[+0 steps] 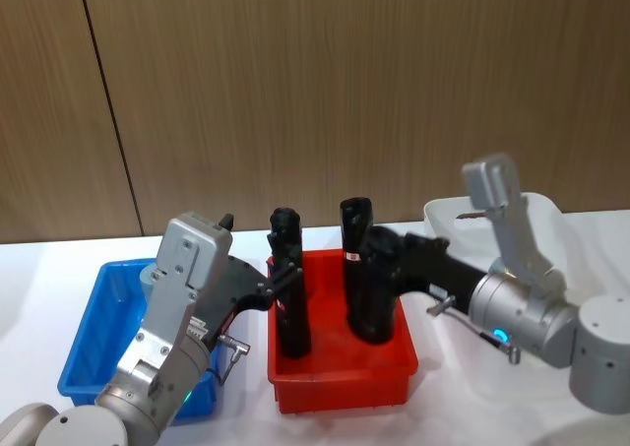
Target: Pick the cotton swabs from the blue box and place them into the white box.
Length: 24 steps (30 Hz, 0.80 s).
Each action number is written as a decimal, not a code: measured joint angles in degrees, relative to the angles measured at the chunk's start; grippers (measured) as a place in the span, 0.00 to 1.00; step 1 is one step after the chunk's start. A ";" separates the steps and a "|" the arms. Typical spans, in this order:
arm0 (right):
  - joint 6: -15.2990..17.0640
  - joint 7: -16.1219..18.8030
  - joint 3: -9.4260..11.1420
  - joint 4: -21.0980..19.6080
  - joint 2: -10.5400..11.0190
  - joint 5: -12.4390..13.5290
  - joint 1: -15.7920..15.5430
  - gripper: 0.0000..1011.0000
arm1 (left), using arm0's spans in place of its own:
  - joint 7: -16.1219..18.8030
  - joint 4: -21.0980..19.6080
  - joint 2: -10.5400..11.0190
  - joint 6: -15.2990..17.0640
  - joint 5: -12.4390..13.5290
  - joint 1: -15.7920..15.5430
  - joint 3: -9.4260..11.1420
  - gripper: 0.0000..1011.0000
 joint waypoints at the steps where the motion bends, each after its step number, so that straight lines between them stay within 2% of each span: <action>1: -0.04 -0.13 0.18 -0.54 0.17 0.15 -0.06 0.36 | 0.00 0.00 0.00 0.00 0.00 0.00 0.00 0.99; 12: -1.33 -2.98 2.95 -4.67 2.31 2.47 0.19 0.35 | 0.00 0.00 0.00 0.00 0.00 0.00 0.00 0.99; 24: -3.79 -6.34 5.73 -4.02 4.16 2.81 1.94 0.35 | 0.00 0.00 0.00 0.00 0.00 0.00 0.00 0.99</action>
